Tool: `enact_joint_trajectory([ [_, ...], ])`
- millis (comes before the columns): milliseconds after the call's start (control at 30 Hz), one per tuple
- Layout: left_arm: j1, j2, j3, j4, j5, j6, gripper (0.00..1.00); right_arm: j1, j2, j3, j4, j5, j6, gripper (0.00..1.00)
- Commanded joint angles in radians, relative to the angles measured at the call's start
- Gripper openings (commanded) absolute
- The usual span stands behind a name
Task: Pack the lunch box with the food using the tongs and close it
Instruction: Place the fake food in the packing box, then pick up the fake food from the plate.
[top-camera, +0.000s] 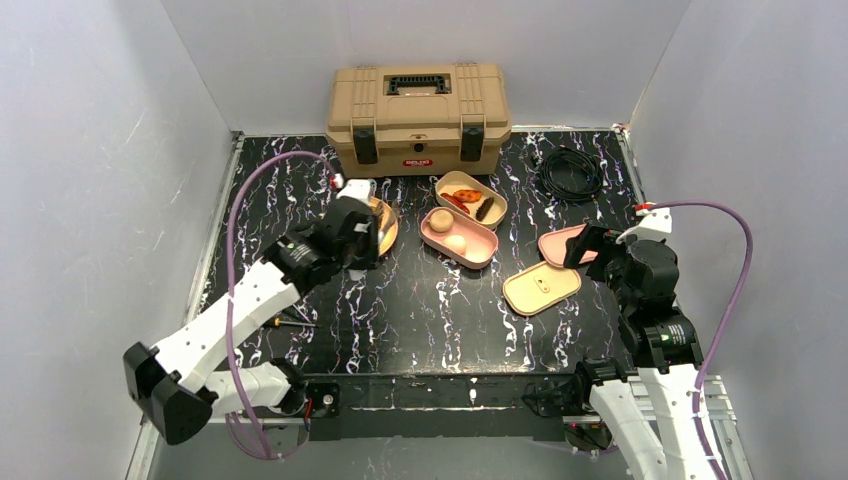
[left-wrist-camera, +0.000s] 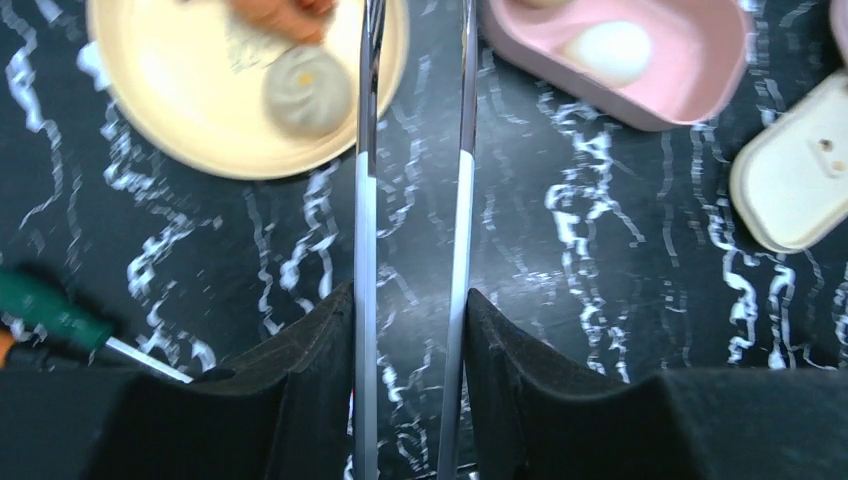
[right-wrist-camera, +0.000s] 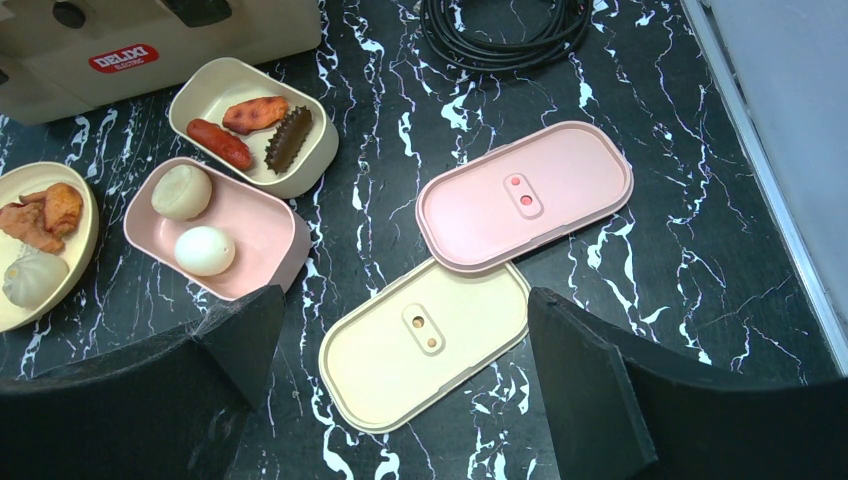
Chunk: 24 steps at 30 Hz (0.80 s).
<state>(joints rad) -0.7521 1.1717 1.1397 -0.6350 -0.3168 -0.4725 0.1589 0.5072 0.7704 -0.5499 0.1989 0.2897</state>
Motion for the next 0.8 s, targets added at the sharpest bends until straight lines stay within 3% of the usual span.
enact_joint_trajectory([
  [0,0.105,-0.109,-0.079,-0.081,0.016,0.017,0.32,0.001,-0.012,0.006,0.044,0.000,-0.001,1.00],
  [167,0.225,-0.142,-0.119,-0.079,0.121,0.066,0.35,0.002,-0.009,0.007,0.041,0.002,-0.001,1.00],
  [333,0.328,-0.064,-0.122,-0.028,0.238,0.103,0.37,0.002,-0.007,0.007,0.041,0.002,-0.001,1.00],
  [767,0.394,0.071,-0.108,0.036,0.241,0.140,0.49,0.005,0.001,0.007,0.040,0.003,-0.001,1.00],
])
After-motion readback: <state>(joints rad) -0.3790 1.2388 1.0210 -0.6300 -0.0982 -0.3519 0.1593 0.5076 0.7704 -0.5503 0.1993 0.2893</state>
